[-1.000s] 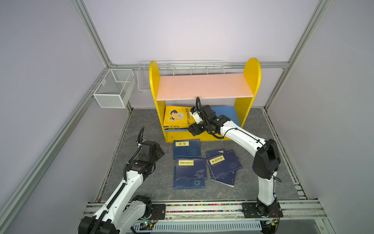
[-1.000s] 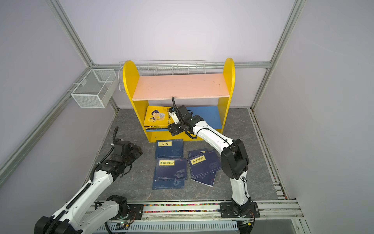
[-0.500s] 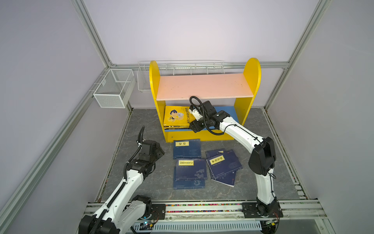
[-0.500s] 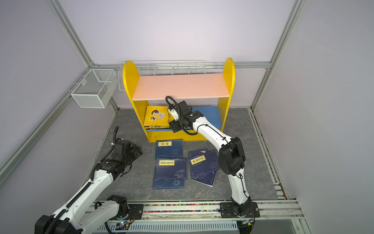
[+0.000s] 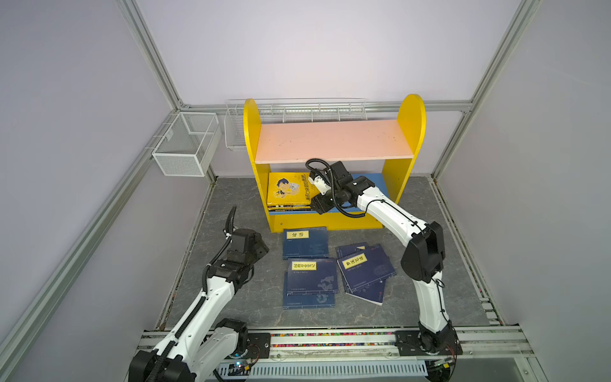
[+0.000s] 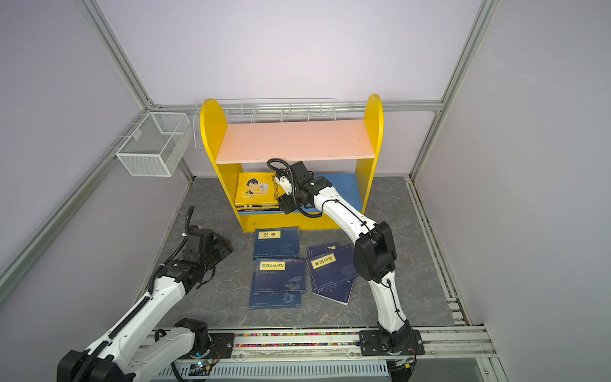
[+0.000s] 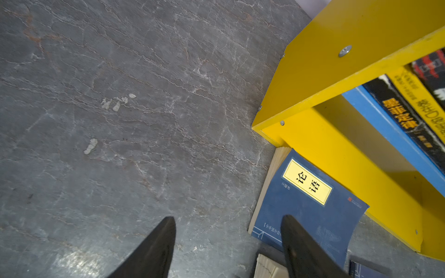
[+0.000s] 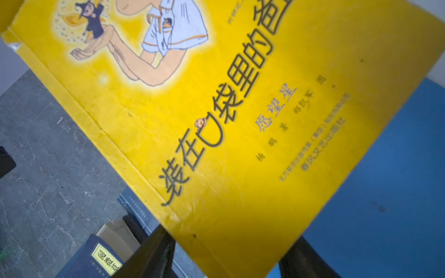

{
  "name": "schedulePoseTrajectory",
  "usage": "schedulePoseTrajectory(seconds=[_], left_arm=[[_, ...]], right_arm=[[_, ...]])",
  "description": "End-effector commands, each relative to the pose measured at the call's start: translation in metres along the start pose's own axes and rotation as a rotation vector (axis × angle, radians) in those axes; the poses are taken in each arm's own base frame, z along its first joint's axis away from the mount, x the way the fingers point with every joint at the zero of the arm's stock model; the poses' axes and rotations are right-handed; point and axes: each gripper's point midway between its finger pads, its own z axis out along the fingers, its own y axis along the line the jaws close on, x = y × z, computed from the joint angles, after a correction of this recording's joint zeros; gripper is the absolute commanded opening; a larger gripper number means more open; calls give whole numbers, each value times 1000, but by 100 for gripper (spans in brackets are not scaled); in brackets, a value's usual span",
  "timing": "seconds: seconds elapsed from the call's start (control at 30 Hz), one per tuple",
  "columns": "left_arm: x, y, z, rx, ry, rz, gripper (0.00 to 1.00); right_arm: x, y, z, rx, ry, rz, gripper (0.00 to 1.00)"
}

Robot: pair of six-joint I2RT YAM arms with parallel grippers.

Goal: Stacking books/files
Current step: Place the book on the bookshelf, then pick up the book.

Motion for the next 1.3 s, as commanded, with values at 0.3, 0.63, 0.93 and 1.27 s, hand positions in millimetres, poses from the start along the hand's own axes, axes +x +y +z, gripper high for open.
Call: schedulePoseTrajectory(seconds=[0.3, 0.63, 0.93, 1.27], left_arm=[[-9, -12, -3, 41, -14, 87, 70], [9, -42, 5, 149, 90, 237, 69], [74, -58, 15, 151, 379, 487, 69], [126, -62, 20, 145, 563, 612, 66]], right_arm=[[-17, -22, -47, 176, -249, 78, 85], [89, 16, -86, 57, -142, 150, 86], [225, 135, -49, -378, 305, 101, 84], [267, 126, -25, -376, 480, 236, 81]])
